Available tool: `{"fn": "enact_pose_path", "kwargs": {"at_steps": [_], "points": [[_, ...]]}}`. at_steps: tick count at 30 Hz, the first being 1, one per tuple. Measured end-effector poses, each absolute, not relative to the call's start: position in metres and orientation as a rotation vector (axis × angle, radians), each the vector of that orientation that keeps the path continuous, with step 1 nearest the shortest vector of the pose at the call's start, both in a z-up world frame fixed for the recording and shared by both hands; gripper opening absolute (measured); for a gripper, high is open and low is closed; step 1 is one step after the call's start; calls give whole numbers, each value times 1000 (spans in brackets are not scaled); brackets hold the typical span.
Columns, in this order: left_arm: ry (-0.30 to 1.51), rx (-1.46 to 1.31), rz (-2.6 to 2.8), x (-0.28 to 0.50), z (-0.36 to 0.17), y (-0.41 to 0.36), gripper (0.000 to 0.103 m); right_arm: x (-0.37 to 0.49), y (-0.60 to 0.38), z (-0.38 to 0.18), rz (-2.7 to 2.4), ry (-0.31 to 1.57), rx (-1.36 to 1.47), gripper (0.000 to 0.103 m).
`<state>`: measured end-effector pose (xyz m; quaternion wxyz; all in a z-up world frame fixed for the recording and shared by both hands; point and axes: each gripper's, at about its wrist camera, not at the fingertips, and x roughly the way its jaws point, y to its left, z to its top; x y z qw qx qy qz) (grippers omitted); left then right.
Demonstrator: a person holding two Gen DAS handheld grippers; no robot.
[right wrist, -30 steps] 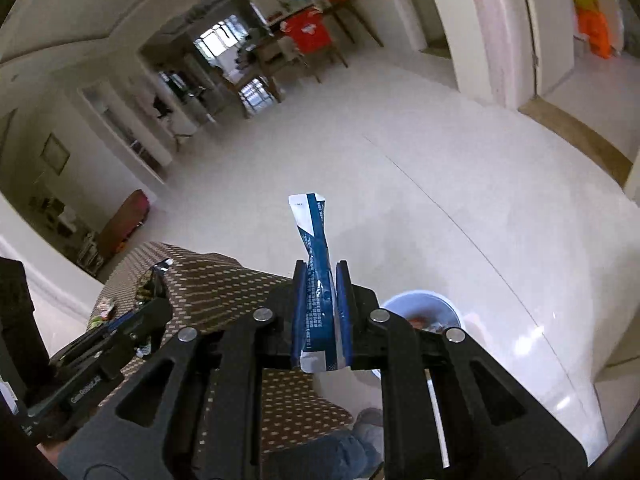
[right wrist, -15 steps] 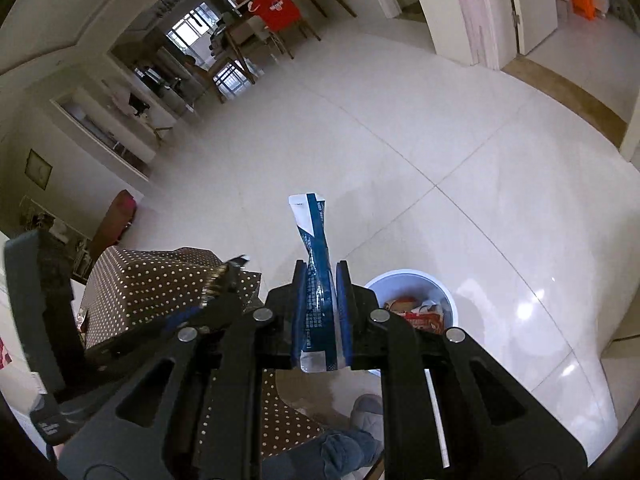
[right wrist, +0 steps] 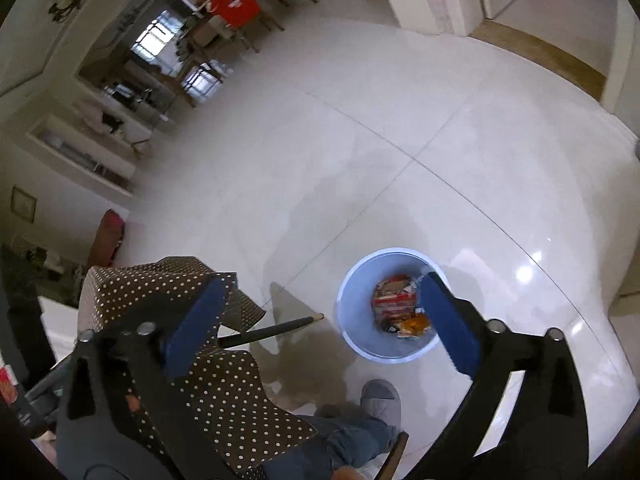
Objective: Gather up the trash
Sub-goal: 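Carry the wrapper and blue strip over the blue bin and open both tools, then move both tools back over the remaining trash on the table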
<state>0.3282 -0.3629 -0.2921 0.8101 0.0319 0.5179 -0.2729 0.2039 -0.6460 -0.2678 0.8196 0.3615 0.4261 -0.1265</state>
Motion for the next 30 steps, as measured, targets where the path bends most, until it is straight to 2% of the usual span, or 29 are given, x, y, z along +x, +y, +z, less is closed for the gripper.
{"fn": "enact_pose_path", "kwargs": {"at_steps": [12, 22, 30], "points": [[1007, 46, -593, 295, -239, -325, 89, 185, -617, -216, -306, 848, 662, 97], [887, 1, -581, 263, -186, -259, 90, 180, -568, -170, -281, 794, 561, 97], [817, -16, -543, 241, -165, -202, 90, 181, -518, -140, -217, 740, 502, 97]]}}
